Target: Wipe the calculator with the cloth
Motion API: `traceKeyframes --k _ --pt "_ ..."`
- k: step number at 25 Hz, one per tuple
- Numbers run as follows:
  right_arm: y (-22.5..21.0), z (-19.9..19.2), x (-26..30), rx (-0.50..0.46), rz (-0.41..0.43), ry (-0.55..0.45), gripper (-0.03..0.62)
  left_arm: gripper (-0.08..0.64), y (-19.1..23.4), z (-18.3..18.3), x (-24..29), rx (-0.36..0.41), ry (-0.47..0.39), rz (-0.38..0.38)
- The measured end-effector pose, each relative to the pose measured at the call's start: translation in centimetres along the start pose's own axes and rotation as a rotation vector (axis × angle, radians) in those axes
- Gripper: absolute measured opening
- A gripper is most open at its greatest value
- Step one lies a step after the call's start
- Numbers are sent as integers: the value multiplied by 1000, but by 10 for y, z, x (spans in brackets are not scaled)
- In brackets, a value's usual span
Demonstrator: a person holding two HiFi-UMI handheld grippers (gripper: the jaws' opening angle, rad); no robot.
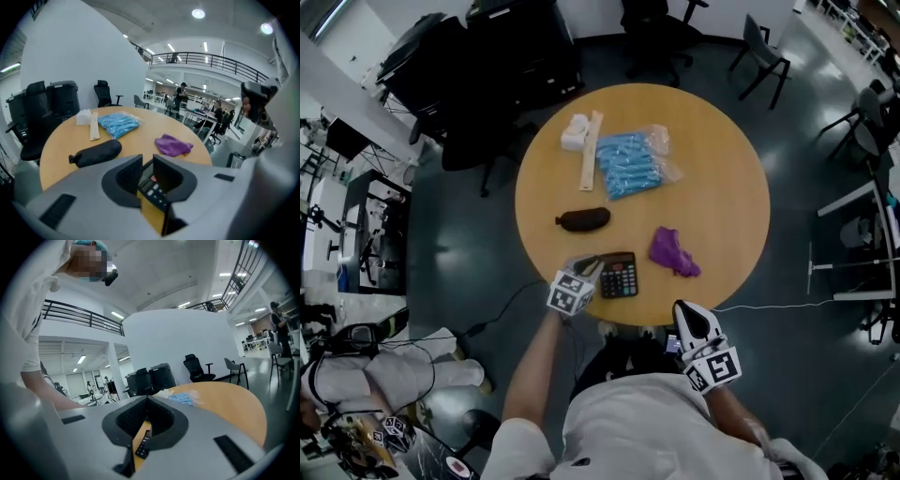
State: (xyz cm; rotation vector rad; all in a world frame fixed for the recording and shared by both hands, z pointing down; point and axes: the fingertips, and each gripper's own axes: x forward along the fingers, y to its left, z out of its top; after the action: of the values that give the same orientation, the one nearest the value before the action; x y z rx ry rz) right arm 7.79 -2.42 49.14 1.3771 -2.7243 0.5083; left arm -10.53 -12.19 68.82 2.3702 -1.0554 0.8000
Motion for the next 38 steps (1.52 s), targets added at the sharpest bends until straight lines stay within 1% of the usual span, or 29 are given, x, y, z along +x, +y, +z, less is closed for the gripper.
traceKeyframes --k 1,3,4,6,9,11,13,15,18,23,26,30,32,34,38 --pt "0 -2 4 6 -3 9 15 68 6 -7 13 4 45 -27" --pt "1 -2 11 2 0 24 15 112 16 -21 40 39 129 -77" --pt "2 -3 13 -3 3 33 15 128 20 -26 51 56 163 -102" --pt "2 -7 17 -3 5 53 15 138 26 -33 67 70 217 -151" --pt "-3 -17 21 10 -6 85 15 147 28 -36 86 71 258 -240" --pt "-6 -22 23 18 -12 101 15 156 21 -39 91 67 287 -331" --pt "-7 -27 23 24 -19 115 15 160 13 -44 92 80 319 -409" --pt "-9 -32 23 34 -28 126 15 160 8 -49 95 99 341 -448" --pt "-11 -38 22 44 -34 136 15 160 3 -54 100 92 353 -477" --pt "-15 -41 24 49 -38 141 15 160 -2 -54 106 45 350 -508" --pt "-16 -42 25 51 -40 144 15 158 -7 -55 106 38 362 -547" --pt "-17 -43 26 58 -46 143 15 94 -9 -52 99 45 366 -590" --pt "-18 -45 27 60 -47 143 15 83 -9 -51 95 36 358 -585" --pt "-20 -45 26 54 -46 141 15 77 -10 -52 90 7 347 -562" --pt "-23 -41 29 41 -51 121 15 66 -10 -56 71 -78 303 -474"
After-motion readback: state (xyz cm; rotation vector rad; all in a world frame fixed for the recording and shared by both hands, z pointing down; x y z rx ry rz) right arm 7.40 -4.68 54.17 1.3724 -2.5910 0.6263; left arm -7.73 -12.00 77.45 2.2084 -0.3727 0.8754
